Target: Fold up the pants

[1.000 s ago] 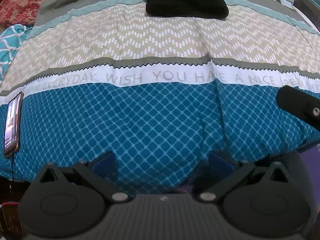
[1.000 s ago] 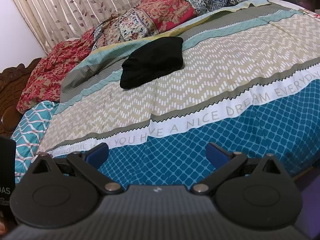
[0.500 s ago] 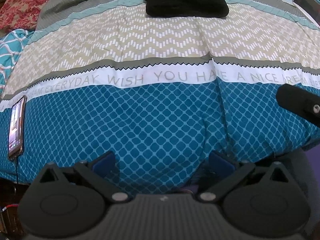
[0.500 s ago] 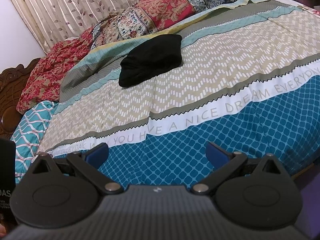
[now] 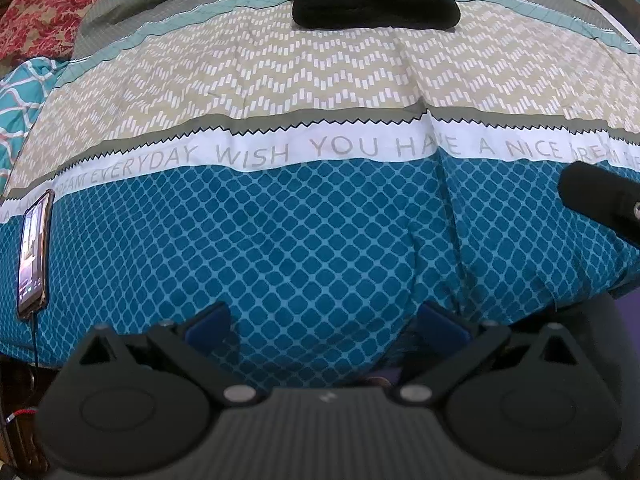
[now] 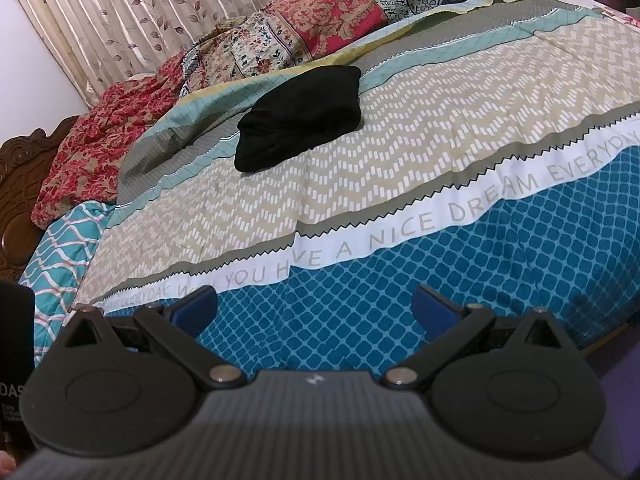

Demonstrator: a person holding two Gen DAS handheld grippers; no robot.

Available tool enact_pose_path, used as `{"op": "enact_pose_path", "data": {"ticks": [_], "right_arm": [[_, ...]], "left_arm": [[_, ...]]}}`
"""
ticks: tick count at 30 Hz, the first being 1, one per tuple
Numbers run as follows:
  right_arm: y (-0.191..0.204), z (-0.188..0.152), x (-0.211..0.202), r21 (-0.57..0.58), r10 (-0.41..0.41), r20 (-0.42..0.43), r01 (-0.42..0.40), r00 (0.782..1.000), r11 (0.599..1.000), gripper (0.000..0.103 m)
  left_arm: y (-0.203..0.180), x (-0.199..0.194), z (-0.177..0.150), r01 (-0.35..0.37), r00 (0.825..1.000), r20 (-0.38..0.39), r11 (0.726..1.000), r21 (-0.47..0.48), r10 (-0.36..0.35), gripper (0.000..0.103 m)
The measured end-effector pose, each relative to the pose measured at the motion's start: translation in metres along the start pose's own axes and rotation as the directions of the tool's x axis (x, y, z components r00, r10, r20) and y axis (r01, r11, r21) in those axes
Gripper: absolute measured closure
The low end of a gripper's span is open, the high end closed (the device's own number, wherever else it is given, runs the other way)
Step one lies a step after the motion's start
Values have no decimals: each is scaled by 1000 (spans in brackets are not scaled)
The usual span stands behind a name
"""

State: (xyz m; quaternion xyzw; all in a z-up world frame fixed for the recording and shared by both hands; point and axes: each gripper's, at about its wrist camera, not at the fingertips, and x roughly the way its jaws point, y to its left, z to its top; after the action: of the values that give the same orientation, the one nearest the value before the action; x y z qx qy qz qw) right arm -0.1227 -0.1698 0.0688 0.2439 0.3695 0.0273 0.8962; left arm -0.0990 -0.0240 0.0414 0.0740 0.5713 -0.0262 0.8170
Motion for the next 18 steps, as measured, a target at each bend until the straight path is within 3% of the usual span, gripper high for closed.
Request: {"op": "enact_pose_path", "data": {"ticks": [18], "right_arm": [[2, 1, -2, -5, -3, 12, 3, 1000, 1000, 0]], "left_arm": [[-1, -4, 1, -11, 1000, 17, 1000, 5, 11, 0]]}}
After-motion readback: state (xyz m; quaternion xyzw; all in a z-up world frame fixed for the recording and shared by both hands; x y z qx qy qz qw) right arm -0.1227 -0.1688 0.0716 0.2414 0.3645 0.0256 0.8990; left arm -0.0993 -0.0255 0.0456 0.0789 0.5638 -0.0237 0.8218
